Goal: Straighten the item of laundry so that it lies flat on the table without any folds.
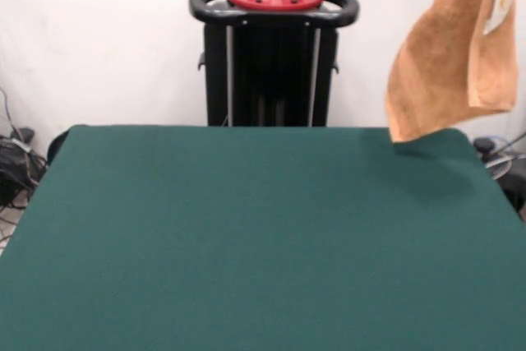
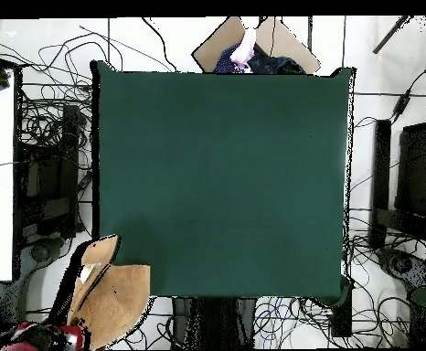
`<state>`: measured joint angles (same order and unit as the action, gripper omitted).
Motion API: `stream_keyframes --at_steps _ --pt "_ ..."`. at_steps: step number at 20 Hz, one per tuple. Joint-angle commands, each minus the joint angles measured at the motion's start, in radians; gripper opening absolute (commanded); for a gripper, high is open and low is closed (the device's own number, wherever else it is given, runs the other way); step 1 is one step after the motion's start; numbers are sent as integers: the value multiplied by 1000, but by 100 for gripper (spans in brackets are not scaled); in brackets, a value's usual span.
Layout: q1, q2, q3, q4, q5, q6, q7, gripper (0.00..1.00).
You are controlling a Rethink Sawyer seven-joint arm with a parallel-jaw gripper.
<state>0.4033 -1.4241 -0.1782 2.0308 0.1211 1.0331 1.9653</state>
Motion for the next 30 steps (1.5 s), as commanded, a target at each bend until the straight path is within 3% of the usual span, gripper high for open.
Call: stream_keyframes --at_steps 1,3,8,9,12,15,17,20,24,30 --pt "-220 109 41 106 137 -162 -176 0" --pt "-293 138 78 134 170 -196 -293 0" --pt "-318 100 103 162 106 -242 -248 0" --pt "-348 123 126 161 115 -258 -284 0" --pt "-515 271 276 140 163 -396 -498 0" --pt "-686 417 457 102 145 -531 -663 0" --pt "-786 495 567 77 95 -601 -720 0" --pt "-863 556 642 17 -3 -599 -734 0" --pt "-899 516 674 32 -57 -598 -693 0" --pt "-856 376 636 70 -43 -509 -594 0"
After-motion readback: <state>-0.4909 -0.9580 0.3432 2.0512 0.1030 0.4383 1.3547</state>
